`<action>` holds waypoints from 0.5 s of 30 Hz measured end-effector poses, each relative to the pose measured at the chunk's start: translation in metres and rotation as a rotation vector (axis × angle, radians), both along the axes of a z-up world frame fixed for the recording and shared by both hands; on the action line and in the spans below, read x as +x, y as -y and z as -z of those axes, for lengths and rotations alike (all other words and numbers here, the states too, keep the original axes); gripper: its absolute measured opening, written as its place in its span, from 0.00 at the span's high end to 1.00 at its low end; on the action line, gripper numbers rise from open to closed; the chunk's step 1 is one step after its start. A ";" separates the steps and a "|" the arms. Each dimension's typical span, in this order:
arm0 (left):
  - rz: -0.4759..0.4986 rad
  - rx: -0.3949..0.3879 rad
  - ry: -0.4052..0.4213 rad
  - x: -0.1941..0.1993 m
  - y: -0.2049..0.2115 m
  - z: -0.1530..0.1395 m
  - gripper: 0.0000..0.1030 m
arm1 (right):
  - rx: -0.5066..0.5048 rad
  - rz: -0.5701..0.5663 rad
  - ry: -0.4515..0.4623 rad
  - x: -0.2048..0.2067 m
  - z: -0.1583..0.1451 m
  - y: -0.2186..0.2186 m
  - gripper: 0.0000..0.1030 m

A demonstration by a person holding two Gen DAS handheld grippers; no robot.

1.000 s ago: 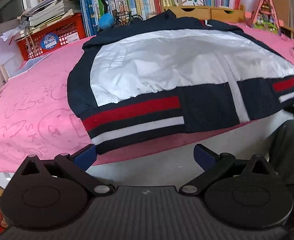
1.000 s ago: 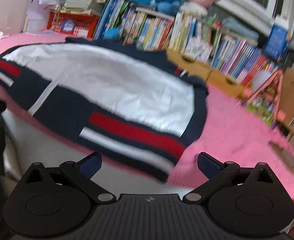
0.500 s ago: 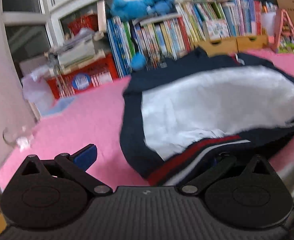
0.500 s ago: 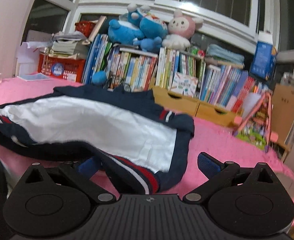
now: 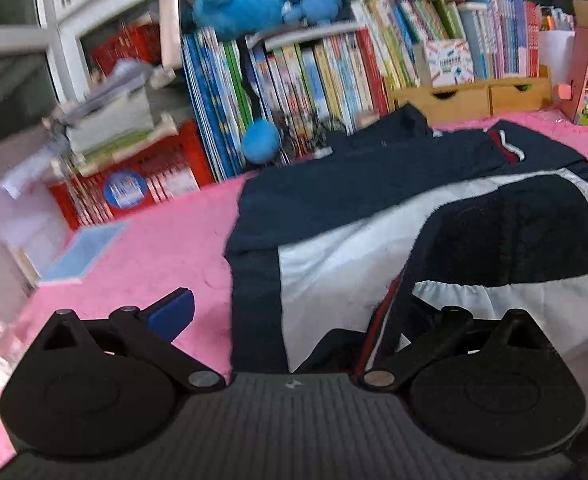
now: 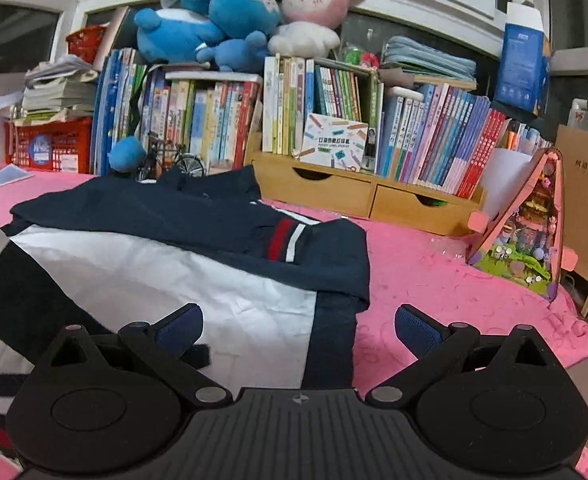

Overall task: Fold clothes
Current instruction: 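Grasp the striped hem with both tools and lift it toward the collar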

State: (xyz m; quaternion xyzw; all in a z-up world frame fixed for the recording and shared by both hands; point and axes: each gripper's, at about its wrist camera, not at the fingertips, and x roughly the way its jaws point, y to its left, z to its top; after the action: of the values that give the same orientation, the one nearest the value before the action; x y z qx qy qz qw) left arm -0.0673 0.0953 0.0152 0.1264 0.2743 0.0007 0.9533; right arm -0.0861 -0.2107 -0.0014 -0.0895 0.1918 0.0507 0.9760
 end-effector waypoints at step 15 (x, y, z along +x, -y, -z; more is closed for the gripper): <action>0.091 -0.238 -0.134 0.018 -0.032 -0.010 0.00 | 0.098 -0.498 -0.139 -0.038 -0.004 0.011 0.10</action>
State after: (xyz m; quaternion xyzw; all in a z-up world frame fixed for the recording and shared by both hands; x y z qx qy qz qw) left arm -0.0490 0.1271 0.0250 0.0246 0.3295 -0.0836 0.9401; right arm -0.1242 -0.2219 0.0023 -0.0828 0.2280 0.3045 0.9211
